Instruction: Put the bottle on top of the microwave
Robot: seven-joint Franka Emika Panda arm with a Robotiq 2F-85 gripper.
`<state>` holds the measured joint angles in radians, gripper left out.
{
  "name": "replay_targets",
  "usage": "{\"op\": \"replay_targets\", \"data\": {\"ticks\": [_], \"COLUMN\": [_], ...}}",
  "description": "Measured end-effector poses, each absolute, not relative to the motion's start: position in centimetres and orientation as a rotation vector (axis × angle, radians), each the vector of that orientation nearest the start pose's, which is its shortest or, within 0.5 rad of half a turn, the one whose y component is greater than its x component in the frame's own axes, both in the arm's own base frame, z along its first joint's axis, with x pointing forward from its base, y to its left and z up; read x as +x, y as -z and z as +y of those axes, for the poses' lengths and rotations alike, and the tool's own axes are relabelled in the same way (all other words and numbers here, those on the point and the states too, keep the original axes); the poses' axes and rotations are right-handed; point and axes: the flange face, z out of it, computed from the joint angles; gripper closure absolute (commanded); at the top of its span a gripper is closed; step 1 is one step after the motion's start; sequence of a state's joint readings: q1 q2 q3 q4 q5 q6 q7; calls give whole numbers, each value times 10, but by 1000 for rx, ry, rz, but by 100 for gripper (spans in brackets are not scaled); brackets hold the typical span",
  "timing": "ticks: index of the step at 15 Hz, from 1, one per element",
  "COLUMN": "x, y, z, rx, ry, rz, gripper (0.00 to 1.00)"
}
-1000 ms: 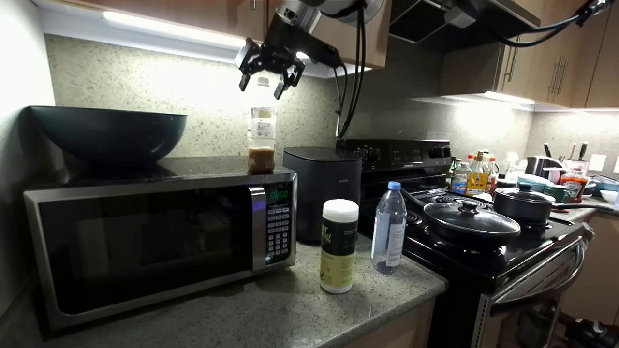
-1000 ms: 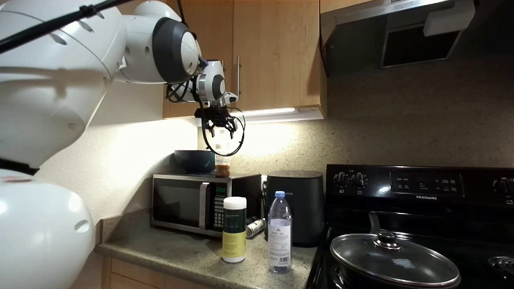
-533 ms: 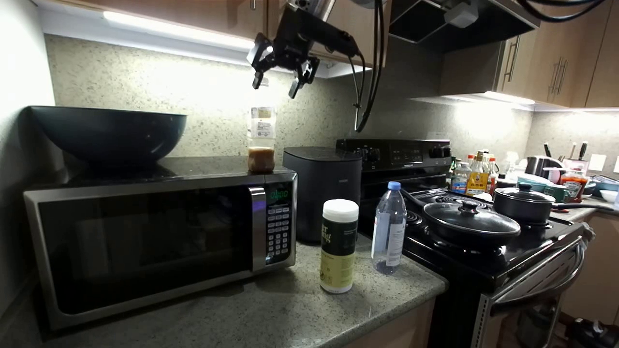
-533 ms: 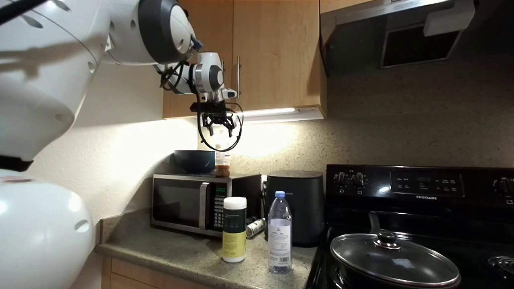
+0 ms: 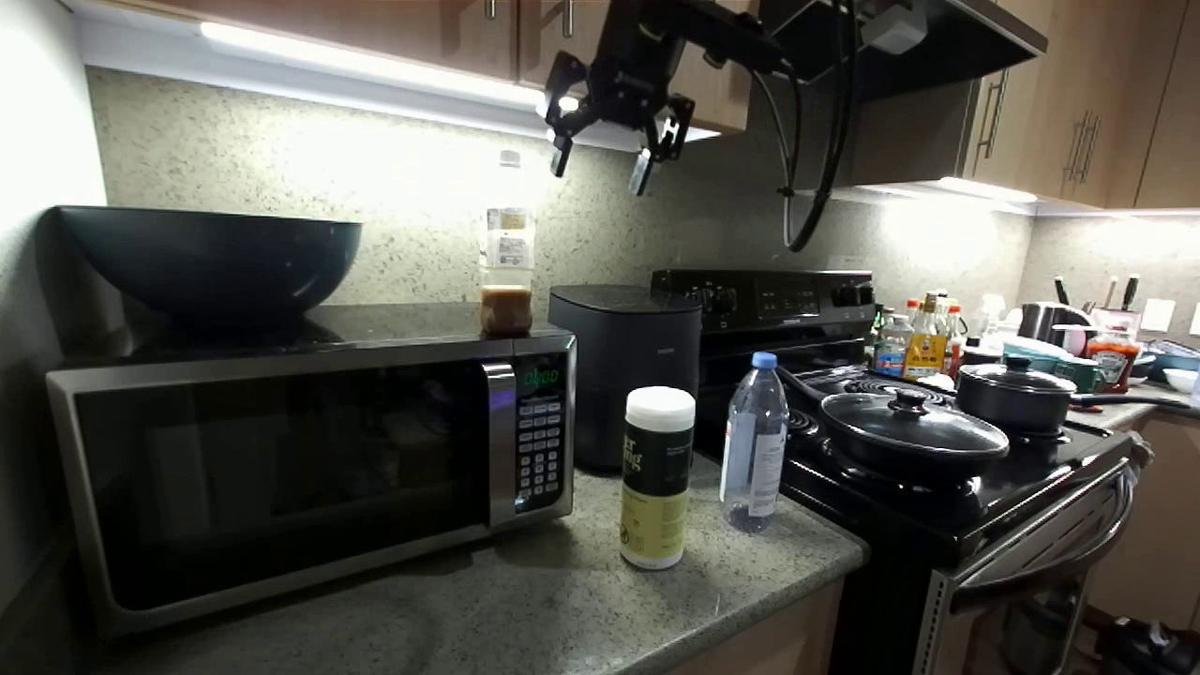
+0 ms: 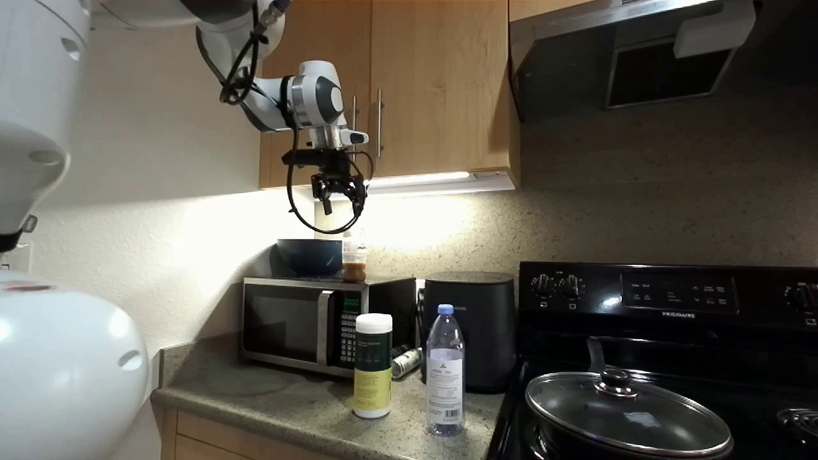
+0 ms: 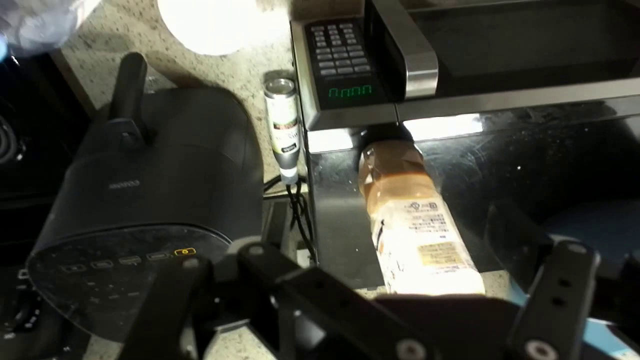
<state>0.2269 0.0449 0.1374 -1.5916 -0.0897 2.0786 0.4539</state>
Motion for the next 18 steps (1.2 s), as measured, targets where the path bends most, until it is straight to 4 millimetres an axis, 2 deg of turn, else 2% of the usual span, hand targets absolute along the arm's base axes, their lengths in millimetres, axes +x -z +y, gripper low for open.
{"op": "replay_targets", "data": {"ticks": [5,8,18], "x": [515,489,488], "y": [-635,-628,-627], "z": [204,204,205], "rx": [-2997,-3001,-3004], "ry": [556,531,529], "rz": [319,405,408], "gripper": [0,0,0]}}
